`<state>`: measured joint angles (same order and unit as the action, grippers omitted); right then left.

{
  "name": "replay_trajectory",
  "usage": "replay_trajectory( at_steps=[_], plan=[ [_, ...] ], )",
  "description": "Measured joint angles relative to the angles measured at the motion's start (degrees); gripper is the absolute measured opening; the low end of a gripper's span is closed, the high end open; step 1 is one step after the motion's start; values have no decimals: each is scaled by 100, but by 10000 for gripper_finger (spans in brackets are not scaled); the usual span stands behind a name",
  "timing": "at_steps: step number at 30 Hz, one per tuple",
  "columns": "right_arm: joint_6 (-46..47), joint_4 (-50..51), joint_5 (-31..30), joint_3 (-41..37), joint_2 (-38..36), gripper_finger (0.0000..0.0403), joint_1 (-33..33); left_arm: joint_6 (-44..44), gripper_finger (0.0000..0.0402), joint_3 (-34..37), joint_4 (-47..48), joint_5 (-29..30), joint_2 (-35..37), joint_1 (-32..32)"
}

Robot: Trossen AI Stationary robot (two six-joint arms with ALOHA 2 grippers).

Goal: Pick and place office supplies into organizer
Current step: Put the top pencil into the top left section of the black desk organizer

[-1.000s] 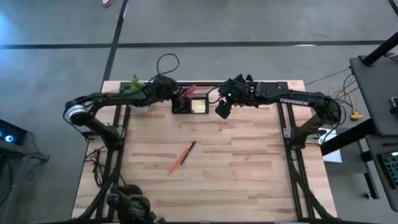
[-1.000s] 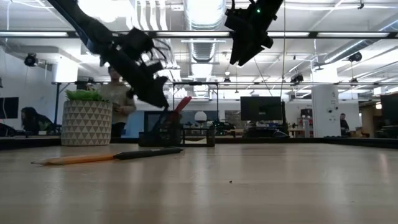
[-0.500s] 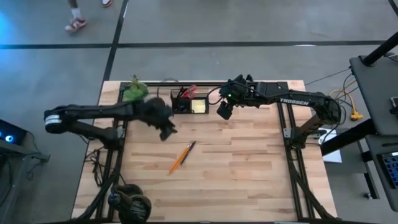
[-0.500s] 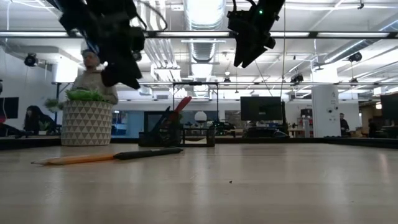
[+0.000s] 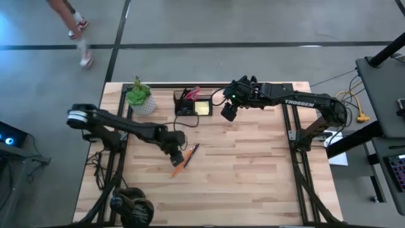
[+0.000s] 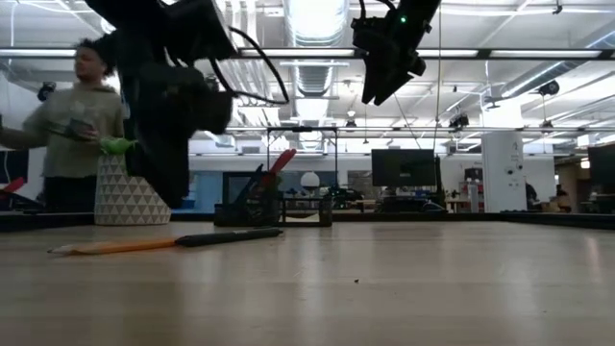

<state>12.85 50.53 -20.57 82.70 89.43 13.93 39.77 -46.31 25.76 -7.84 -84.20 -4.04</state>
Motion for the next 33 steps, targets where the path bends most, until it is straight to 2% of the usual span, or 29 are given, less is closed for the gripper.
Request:
replay_trajectory(
  at_steps=[7, 12, 22, 29, 33],
  plan=[
    [-138, 18, 1, 0, 0, 231, 0, 371, 153, -105, -788, -13, -613, -172],
    [-152, 21, 1, 0, 0, 230, 0, 804, 153, -101, -673, 198, -853, -172],
    [-301, 10, -3, 0, 0, 231, 0, 948, 152, -121, -587, 628, -929, -198],
    [-297, 1, -12, 0, 0, 230, 2, 937, 125, -178, -288, 873, -864, -230],
    [-109, 42, 187, 0, 0, 230, 4, 593, 111, -391, -194, 644, -751, -284]
  ],
)
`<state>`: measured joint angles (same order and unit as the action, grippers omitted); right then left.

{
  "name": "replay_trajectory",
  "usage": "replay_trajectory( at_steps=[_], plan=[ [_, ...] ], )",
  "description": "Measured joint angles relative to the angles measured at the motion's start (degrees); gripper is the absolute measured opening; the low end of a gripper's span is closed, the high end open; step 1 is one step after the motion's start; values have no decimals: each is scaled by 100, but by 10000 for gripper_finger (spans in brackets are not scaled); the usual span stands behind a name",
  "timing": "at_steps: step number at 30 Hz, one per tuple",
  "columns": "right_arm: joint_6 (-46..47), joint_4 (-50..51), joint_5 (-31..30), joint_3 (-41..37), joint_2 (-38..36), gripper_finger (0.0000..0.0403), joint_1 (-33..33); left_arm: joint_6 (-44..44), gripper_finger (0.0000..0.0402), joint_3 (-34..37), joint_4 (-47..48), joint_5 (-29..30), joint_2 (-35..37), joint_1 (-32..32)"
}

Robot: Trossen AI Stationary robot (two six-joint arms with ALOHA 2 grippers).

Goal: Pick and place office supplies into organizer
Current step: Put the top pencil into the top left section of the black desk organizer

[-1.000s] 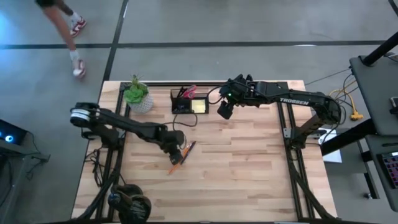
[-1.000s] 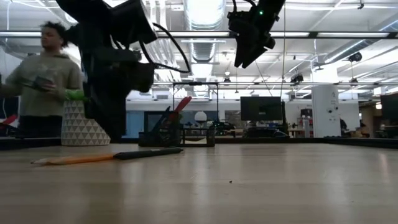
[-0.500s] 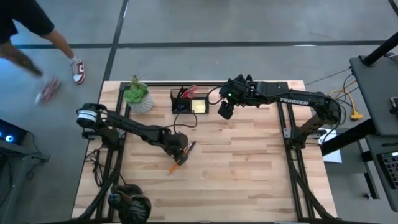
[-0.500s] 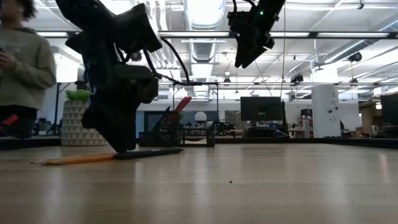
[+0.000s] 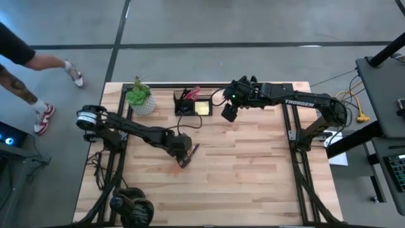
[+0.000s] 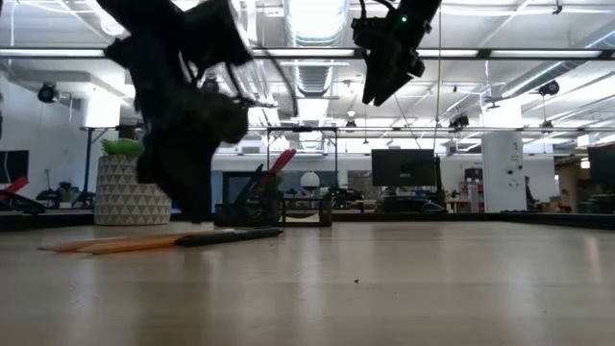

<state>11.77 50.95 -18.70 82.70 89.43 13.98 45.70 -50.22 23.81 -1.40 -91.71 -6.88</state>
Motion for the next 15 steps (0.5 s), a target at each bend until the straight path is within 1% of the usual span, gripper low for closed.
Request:
replay_trajectory(
  at_steps=[3, 6, 9, 11, 12, 15],
  plan=[
    [152, 16, 465, 0, 0, 231, 0, -364, 100, -81, 10, -235, 181, -175],
    [161, -13, 510, -11, 0, 231, -44, -251, 87, -88, 575, -147, 210, -383],
    [170, -32, 509, -50, -2, 231, -48, 214, 75, -87, 1273, 188, 226, -633],
    [178, -59, 509, -78, -2, 231, -46, 720, 72, -85, 1741, 305, 226, -790],
    [179, -69, 507, -94, -2, 231, -46, 1000, 71, -87, 1862, 283, 228, -846],
    [178, -71, 510, -155, -2, 231, -48, 1695, 70, -193, 2229, -70, 276, -935]
  ],
)
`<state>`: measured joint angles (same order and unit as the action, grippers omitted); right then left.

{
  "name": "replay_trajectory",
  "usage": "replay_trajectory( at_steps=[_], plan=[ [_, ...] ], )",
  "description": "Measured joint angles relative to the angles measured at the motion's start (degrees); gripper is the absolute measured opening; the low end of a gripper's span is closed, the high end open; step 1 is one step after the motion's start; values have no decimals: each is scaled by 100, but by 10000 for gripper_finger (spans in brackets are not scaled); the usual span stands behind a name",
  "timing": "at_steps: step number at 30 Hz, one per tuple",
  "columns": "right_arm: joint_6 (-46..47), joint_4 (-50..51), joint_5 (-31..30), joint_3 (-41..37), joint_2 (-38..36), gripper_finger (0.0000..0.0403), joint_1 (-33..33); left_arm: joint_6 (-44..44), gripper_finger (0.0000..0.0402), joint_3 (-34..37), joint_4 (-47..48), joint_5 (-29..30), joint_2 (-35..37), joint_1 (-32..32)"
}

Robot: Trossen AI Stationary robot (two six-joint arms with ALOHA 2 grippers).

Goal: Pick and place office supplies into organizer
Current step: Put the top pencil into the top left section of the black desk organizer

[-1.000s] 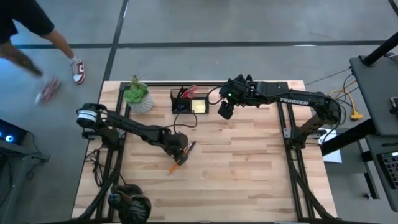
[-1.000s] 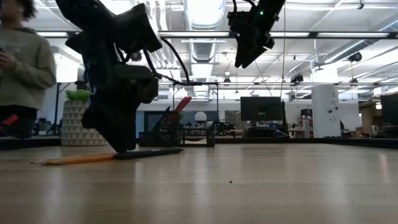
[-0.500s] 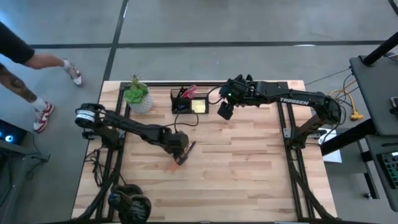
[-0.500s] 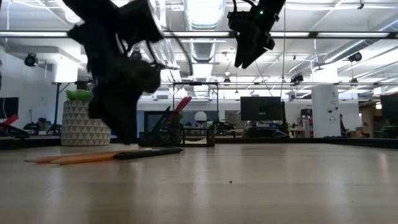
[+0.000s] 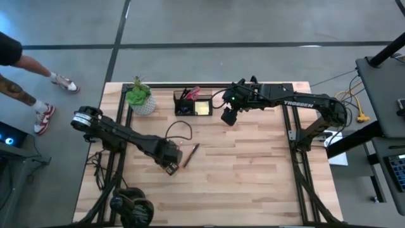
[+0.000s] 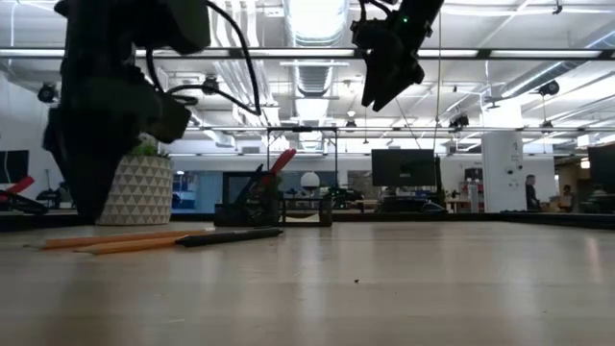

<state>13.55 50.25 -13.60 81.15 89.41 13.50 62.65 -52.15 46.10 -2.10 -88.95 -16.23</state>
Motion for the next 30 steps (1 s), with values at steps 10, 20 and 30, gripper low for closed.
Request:
replay_trajectory(
  at_steps=[10, 20, 30],
  plan=[
    [-1, -119, 19, -234, 0, 231, -24, 971, 5, -213, 87, -473, 103, -119],
    [-40, -158, 18, -230, 0, 231, -22, 1056, 0, -79, 184, -857, 101, -276],
    [-23, -168, 17, -225, 0, 231, -22, 1210, 0, 248, -431, -874, 57, -530]
  ],
)
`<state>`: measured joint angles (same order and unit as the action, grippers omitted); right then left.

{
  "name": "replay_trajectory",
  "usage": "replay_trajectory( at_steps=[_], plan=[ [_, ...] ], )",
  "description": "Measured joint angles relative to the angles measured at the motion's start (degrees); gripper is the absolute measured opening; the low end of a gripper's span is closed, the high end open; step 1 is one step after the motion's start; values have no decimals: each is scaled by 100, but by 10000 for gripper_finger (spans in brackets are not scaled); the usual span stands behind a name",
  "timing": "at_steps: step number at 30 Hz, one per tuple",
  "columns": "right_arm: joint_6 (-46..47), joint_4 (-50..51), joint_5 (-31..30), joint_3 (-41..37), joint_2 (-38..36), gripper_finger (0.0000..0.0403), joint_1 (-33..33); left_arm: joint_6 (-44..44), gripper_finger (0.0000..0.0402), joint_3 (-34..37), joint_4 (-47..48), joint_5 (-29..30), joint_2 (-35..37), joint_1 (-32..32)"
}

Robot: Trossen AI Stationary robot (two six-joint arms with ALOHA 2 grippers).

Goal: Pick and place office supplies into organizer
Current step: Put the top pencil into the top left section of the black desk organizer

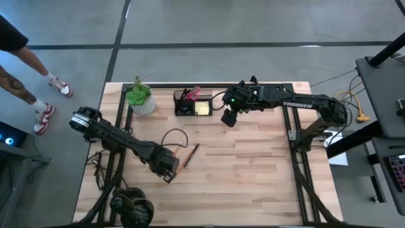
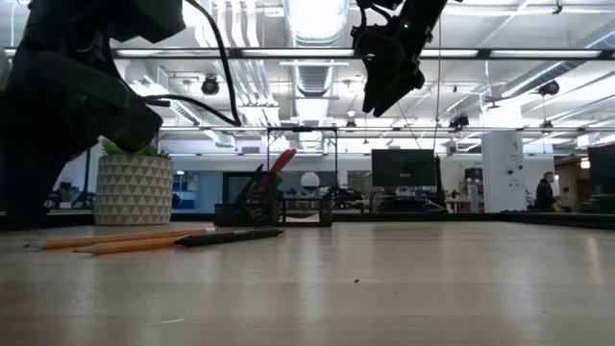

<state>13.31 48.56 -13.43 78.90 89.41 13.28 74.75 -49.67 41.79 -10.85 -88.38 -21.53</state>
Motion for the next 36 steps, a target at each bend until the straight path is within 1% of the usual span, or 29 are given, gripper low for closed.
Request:
replay_trajectory(
  at_steps=[3, 6, 8, 11, 14, 23, 33, 36],
  plan=[
    [-1, -10, 0, 1, 0, 231, 0, -1, 0, 28, -11, 96, 1, -5],
    [1, -48, -2, 1, 0, 231, 0, -67, 0, 63, -1, 375, -1, -5],
    [1, -90, -2, 1, 0, 231, 0, -265, 0, 63, -20, 439, -2, -5],
    [1, -118, -2, 4, 0, 231, 0, -782, 0, 63, -19, 519, -4, -59],
    [5, -117, -2, 4, 0, 231, 0, -1085, 0, 86, -23, 489, -4, -82],
    [23, -114, -4, 4, 0, 231, 0, -1059, 0, 413, -328, 389, -11, -73],
    [23, -97, -6, 4, 0, 231, 0, -1035, 0, 439, -536, 378, -6, -73],
    [23, -89, 0, 4, 0, 231, 10, -956, 0, 396, -507, 344, 137, -73]
  ],
)
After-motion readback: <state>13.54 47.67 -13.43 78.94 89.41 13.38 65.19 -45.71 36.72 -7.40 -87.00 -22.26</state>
